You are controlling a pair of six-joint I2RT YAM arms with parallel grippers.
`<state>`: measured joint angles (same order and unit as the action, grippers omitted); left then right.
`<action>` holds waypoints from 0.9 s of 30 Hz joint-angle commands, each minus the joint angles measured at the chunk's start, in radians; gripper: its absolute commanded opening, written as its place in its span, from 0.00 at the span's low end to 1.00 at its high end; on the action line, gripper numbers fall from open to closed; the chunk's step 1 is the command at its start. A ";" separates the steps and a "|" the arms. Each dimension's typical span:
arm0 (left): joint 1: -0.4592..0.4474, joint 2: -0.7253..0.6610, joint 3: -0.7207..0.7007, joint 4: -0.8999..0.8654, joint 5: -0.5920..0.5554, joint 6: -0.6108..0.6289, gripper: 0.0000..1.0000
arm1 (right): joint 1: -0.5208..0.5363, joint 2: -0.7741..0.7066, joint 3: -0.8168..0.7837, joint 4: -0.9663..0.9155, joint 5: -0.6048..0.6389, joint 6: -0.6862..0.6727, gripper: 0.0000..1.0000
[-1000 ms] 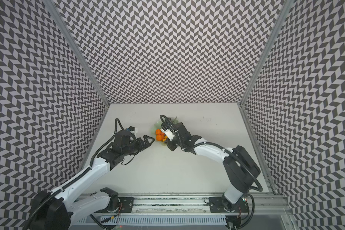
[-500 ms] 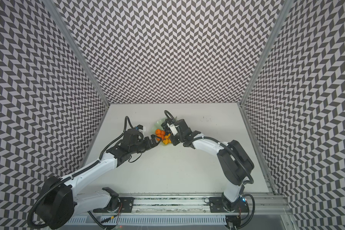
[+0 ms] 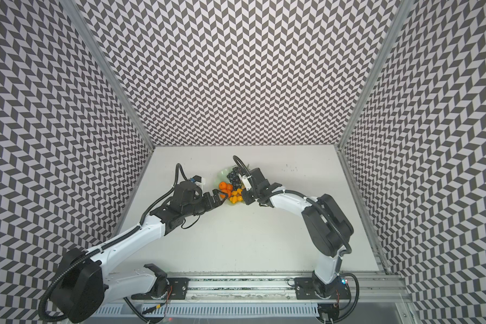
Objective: Arrange fruit in a fruit bowl
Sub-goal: Place the fruit in the fruit bowl.
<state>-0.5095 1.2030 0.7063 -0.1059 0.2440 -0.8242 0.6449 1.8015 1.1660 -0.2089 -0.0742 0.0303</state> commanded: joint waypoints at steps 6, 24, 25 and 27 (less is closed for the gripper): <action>-0.004 -0.007 -0.005 0.014 -0.018 0.017 1.00 | -0.003 -0.007 0.014 0.008 0.012 0.012 0.26; -0.004 -0.101 0.012 0.005 -0.095 0.088 1.00 | -0.005 -0.176 -0.024 0.013 0.009 0.018 0.43; -0.004 -0.116 0.012 0.003 -0.116 0.097 1.00 | -0.007 -0.207 -0.045 0.032 0.013 0.014 0.44; -0.003 -0.143 0.017 -0.002 -0.148 0.119 1.00 | -0.007 -0.276 -0.098 0.080 0.033 0.011 0.49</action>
<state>-0.5102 1.1027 0.7055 -0.1070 0.1646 -0.7498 0.6441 1.6268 1.1168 -0.2115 -0.0681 0.0452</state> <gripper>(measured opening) 0.997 0.473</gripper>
